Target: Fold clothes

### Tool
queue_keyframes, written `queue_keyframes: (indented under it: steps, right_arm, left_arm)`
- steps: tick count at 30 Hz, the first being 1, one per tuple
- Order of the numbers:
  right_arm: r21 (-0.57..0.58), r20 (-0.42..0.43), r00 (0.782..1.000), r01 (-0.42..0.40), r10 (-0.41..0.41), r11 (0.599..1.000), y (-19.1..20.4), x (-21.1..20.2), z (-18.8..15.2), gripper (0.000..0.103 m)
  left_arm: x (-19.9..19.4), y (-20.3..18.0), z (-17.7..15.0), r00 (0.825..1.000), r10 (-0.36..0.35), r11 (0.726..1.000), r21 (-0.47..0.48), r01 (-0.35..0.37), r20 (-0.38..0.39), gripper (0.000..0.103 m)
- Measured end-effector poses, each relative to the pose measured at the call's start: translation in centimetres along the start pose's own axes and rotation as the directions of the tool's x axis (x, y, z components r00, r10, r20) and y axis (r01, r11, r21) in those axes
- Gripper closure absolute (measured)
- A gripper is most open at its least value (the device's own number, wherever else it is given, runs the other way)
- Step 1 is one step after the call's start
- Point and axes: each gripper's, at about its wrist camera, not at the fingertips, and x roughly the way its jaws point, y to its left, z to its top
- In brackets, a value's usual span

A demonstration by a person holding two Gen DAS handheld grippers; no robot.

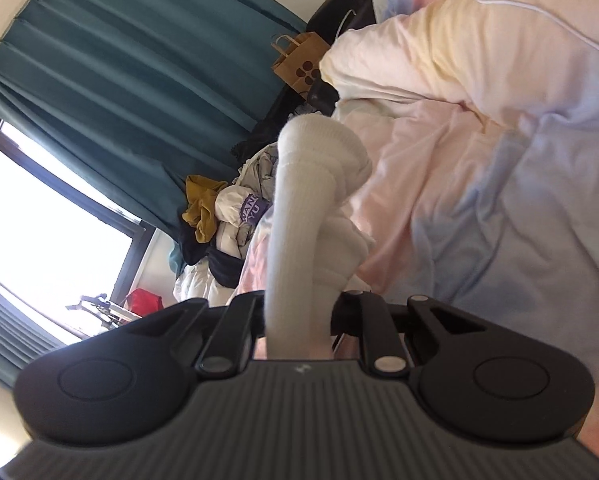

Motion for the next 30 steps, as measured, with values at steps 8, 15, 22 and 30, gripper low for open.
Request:
queue_keyframes:
  steps: [8, 15, 22, 30]
  right_arm:
    - [0.003, -0.09, 0.983, 0.159, -0.158, 0.987, -3.8, 0.8, -0.5, 0.085]
    - [0.008, -0.131, 0.972, 0.2, -0.197, 0.98, -5.9, 1.5, -1.1, 0.085]
    - [-0.042, -0.147, 0.969, 0.195, -0.199, 0.98, -6.4, 1.6, -1.3, 0.085]
    - [-0.109, -0.132, 0.974, 0.169, -0.183, 0.98, -6.3, 1.7, -1.3, 0.085]
  left_arm:
    - [0.3, 0.1, -2.5, 0.995, 0.077, 0.988, 0.137, -0.069, -0.057, 0.058]
    - [-3.2, -2.4, -5.1, 0.989, 0.147, 0.943, 0.304, -0.135, -0.018, 0.018]
    - [-6.2, -6.3, -11.0, 0.993, 0.116, 0.883, 0.458, -0.107, 0.009, 0.016]
    - [-2.6, -13.6, -18.6, 0.996, 0.088, 0.751, 0.656, -0.074, 0.011, 0.015]
